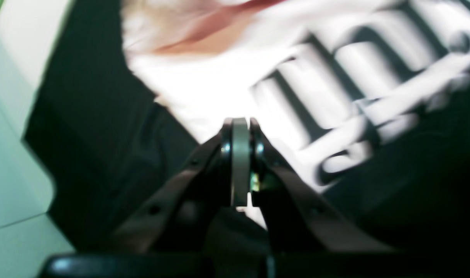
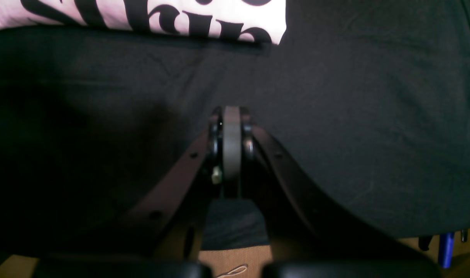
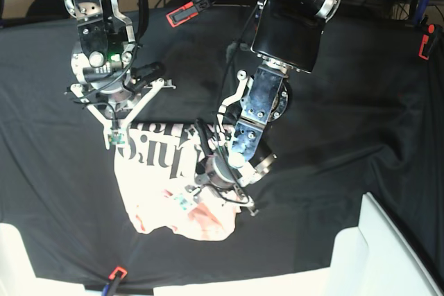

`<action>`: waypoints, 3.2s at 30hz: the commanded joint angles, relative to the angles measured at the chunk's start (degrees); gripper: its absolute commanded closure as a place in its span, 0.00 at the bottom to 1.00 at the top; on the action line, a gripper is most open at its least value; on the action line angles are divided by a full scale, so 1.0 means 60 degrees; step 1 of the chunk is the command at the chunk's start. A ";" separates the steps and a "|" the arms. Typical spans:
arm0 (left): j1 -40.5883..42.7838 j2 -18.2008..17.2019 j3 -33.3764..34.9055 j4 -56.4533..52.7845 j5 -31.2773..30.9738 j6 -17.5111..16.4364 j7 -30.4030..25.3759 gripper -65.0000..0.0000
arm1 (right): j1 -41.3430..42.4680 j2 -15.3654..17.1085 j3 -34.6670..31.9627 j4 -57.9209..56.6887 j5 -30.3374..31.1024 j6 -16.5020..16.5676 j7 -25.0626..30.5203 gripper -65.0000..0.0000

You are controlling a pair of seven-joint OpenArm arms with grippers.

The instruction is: Fold the T-shirt properly

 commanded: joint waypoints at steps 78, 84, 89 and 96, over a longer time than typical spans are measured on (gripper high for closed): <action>-0.6453 0.0158 -0.0207 -1.0040 -0.2100 0.1870 -0.7857 1.00 | -0.0200 0.0046 -0.1267 0.0173 -0.0073 0.0000 0.0101 1.00; -0.5969 -0.0558 -0.0134 -0.7212 -0.5426 0.1870 -0.4092 1.00 | 0.0357 0.0046 -0.1663 0.0159 -0.0073 0.0000 0.0087 1.00; -0.3640 -0.1892 -0.0163 -0.2480 -0.5587 0.1870 -0.1996 1.00 | 0.1060 0.0354 -0.1648 0.0144 -0.0044 0.0014 -0.0338 1.00; -0.0680 -0.2478 -0.0207 0.1476 -0.4693 0.1870 -0.1044 1.00 | 0.1499 0.0603 -0.1546 -0.0413 -0.0029 0.0864 0.0101 1.00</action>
